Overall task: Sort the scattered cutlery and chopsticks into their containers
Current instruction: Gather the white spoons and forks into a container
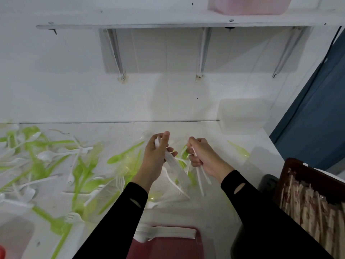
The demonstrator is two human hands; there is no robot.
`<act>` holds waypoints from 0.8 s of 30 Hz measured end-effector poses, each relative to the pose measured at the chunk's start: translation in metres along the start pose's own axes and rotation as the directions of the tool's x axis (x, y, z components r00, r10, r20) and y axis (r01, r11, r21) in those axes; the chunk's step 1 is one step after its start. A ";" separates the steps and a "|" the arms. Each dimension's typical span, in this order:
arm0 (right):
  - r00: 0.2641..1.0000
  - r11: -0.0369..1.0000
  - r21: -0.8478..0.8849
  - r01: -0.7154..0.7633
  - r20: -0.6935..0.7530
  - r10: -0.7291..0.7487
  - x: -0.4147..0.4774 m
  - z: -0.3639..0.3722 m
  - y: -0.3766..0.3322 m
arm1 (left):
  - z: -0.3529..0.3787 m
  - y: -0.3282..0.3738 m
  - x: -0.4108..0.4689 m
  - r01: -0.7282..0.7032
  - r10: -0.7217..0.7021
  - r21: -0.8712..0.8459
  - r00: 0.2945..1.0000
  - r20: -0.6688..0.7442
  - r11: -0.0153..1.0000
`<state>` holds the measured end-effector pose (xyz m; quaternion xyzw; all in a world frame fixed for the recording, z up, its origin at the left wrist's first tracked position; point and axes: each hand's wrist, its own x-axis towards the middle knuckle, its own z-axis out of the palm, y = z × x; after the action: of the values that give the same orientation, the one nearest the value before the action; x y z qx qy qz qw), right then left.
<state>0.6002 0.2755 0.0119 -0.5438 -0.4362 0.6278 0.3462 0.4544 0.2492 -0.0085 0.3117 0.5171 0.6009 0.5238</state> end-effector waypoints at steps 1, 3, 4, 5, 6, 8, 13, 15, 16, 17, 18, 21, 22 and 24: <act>1.000 1.000 -0.006 0.004 0.018 -0.004 -0.002 0.001 -0.001 | 0.002 0.000 -0.001 -0.004 0.002 0.044 1.000 0.026 0.999; 0.999 0.999 -0.040 0.012 0.042 -0.010 -0.006 0.002 -0.001 | 0.002 -0.002 -0.001 -0.011 0.004 0.089 0.997 0.075 0.996; 0.998 0.998 -0.056 0.019 0.054 -0.016 -0.006 0.003 0.000 | 0.001 -0.002 -0.001 -0.013 0.004 0.102 0.996 0.093 0.995; 0.997 0.998 -0.053 0.025 0.071 -0.021 -0.007 0.003 0.001 | -0.001 -0.003 0.000 -0.017 0.003 0.128 0.994 0.107 0.992; 0.996 0.999 -0.033 0.030 0.089 -0.027 -0.006 0.004 0.003 | -0.002 -0.004 0.001 -0.025 0.004 0.170 0.993 0.121 0.985; 0.992 0.999 0.022 0.044 0.115 -0.046 -0.005 0.003 0.005 | -0.003 -0.005 0.002 -0.047 0.015 0.243 0.991 0.132 0.969; 0.979 0.991 -0.059 0.121 0.169 -0.110 -0.006 0.002 0.010 | -0.005 -0.009 0.006 -0.037 0.012 0.295 0.996 0.084 0.955; 0.979 0.984 -0.120 0.129 0.171 -0.107 -0.005 0.002 0.011 | -0.006 -0.011 0.009 -0.047 0.035 0.331 0.999 0.041 0.943; 0.980 0.979 -0.153 0.132 0.169 -0.105 -0.005 0.003 0.011 | -0.007 -0.011 0.009 -0.050 0.050 0.344 0.999 0.008 0.938; 0.982 0.974 -0.186 0.132 0.159 -0.103 -0.004 0.003 0.010 | -0.007 -0.010 0.009 -0.051 0.063 0.349 0.998 -0.025 0.936; 0.984 0.967 -0.215 0.137 0.143 -0.108 -0.004 0.002 0.009 | -0.008 -0.009 0.010 -0.059 0.080 0.330 0.996 -0.049 0.942; 0.977 0.946 -0.258 0.197 0.136 -0.166 -0.002 -0.002 0.008 | -0.010 -0.005 0.008 -0.082 0.099 0.225 0.993 -0.067 0.971; 0.972 0.942 -0.252 0.220 0.145 -0.188 -0.002 -0.002 0.009 | -0.009 -0.003 0.007 -0.066 0.079 0.196 0.995 -0.059 0.978; 0.963 0.940 -0.233 0.251 0.163 -0.217 -0.002 0.000 0.011 | -0.007 0.000 0.004 -0.014 0.015 0.111 1.000 -0.006 0.994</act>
<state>0.6013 0.2693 0.0028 -0.4838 -0.5961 0.5571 0.3164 0.4470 0.2507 -0.0114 0.3420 0.5493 0.5760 0.4995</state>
